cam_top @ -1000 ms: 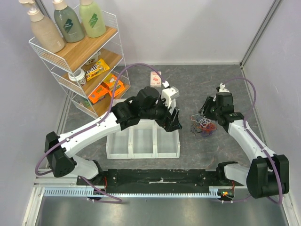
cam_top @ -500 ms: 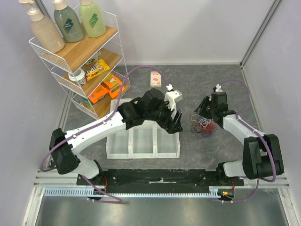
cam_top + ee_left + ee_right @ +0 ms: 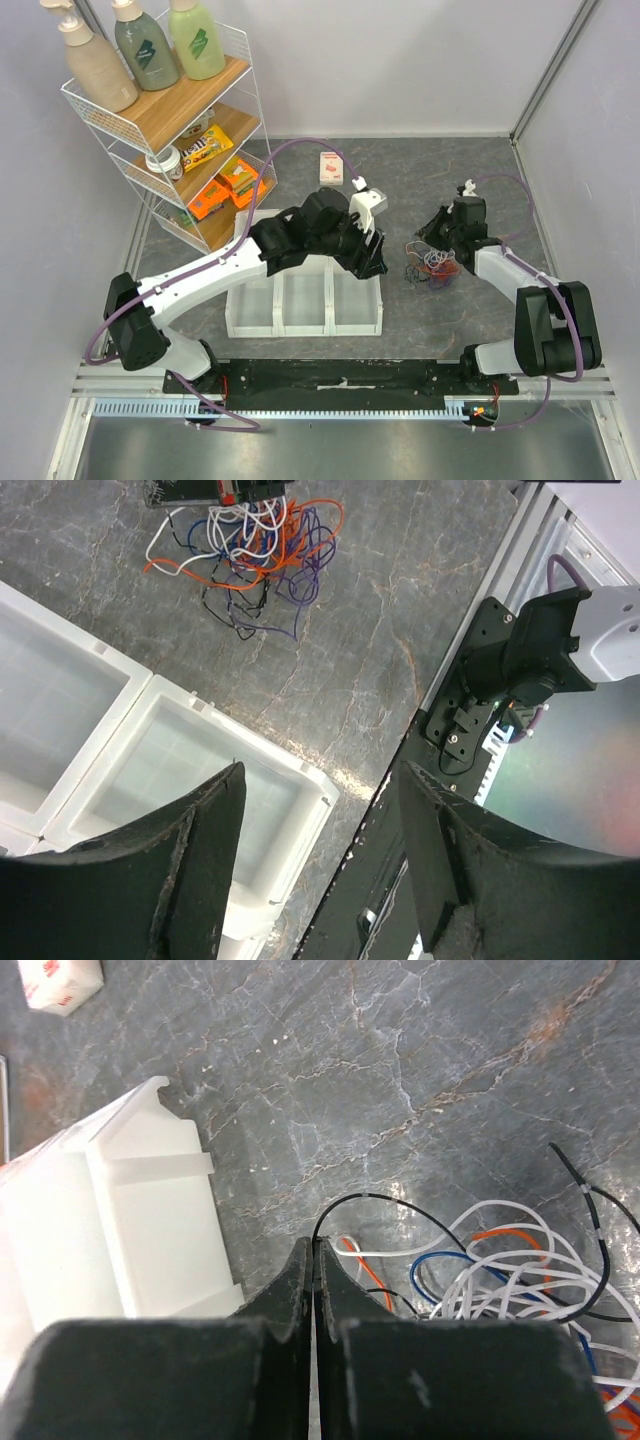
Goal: Untangle the cables
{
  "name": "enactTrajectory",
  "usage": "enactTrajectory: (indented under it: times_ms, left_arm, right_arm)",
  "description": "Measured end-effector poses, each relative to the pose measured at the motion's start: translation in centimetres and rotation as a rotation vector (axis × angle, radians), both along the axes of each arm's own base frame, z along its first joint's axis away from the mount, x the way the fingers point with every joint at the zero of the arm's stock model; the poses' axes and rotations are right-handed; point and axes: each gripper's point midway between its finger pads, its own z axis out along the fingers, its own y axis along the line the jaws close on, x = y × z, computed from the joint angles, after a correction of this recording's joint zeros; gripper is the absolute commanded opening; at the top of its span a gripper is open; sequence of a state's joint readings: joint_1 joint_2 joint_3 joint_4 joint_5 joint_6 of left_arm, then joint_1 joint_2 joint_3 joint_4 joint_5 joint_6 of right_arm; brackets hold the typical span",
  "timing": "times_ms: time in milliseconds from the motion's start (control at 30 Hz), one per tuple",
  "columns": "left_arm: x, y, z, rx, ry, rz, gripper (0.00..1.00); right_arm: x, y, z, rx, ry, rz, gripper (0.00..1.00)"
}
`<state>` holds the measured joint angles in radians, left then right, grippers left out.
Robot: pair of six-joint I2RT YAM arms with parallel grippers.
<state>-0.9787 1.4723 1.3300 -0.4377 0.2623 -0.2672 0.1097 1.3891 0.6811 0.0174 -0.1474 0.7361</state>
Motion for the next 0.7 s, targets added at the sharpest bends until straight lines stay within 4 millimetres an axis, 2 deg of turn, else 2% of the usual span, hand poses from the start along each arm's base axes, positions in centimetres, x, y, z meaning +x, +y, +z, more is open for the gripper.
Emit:
enactTrajectory:
  times_ms: [133,233,333,433,500,600,700]
  left_arm:
    - [0.0,0.0,-0.1,-0.025,-0.017,0.0,0.66]
    - [-0.1,0.2,-0.5,-0.04,-0.027,0.0,0.72]
    - [0.0,0.0,-0.9,-0.061,-0.041,-0.001,0.8]
    - [0.6,-0.5,-1.4,-0.088,-0.063,0.014,0.77]
    - [1.4,-1.3,-1.5,-0.109,-0.067,0.039,0.74]
    - [3.1,-3.0,-1.9,-0.148,-0.076,0.092,0.73]
    - [4.4,-4.8,-2.4,-0.194,-0.099,0.122,0.71]
  right_arm:
    - [-0.8,0.0,0.6,0.1,-0.016,-0.009,0.0]
    - [-2.0,0.4,2.7,0.174,-0.065,-0.004,0.0]
    - [-3.3,1.2,6.8,0.241,-0.17,0.032,0.0]
    - [-4.6,1.8,11.0,0.277,-0.284,0.071,0.0]
    - [-5.4,1.9,12.7,0.281,-0.324,0.082,0.0]
    - [-6.3,1.9,13.7,0.285,-0.337,0.09,0.0]
    - [-6.8,2.1,13.4,0.297,-0.306,0.094,0.0]
